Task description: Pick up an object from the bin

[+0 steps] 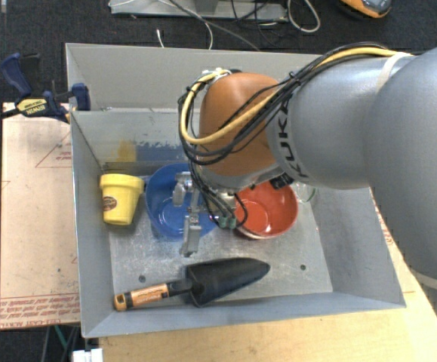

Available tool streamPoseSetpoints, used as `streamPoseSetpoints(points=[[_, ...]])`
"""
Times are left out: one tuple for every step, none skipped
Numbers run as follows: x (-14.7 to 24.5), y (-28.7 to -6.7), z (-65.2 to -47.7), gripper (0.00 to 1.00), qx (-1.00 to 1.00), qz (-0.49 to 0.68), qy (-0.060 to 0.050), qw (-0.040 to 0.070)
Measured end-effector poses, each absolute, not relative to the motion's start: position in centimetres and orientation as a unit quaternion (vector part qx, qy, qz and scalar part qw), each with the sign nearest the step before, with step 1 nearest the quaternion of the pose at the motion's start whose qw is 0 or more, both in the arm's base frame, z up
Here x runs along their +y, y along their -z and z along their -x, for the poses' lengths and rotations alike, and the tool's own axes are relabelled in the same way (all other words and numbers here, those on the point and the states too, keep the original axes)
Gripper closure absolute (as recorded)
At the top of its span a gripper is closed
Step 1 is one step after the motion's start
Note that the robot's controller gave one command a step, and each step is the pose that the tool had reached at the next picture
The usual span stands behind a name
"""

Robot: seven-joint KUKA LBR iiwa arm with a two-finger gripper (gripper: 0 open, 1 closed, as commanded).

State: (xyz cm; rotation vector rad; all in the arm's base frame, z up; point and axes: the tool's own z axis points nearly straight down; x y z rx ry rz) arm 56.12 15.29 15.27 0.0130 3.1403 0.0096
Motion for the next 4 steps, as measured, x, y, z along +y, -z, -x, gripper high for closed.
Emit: streamPoseSetpoints(points=[[15.2, -15.8, -56.6, 0.00, 0.999, 0.053, -0.005, 0.006], [16.6, -14.7, -55.9, 0.00, 0.995, 0.095, -0.004, 0.004], [15.4, -12.1, -55.5, 0.00, 1.000, 0.028, -0.004, 0.003], [17.0, -9.8, -50.2, 0.00, 0.980, 0.200, -0.005, 0.007]])
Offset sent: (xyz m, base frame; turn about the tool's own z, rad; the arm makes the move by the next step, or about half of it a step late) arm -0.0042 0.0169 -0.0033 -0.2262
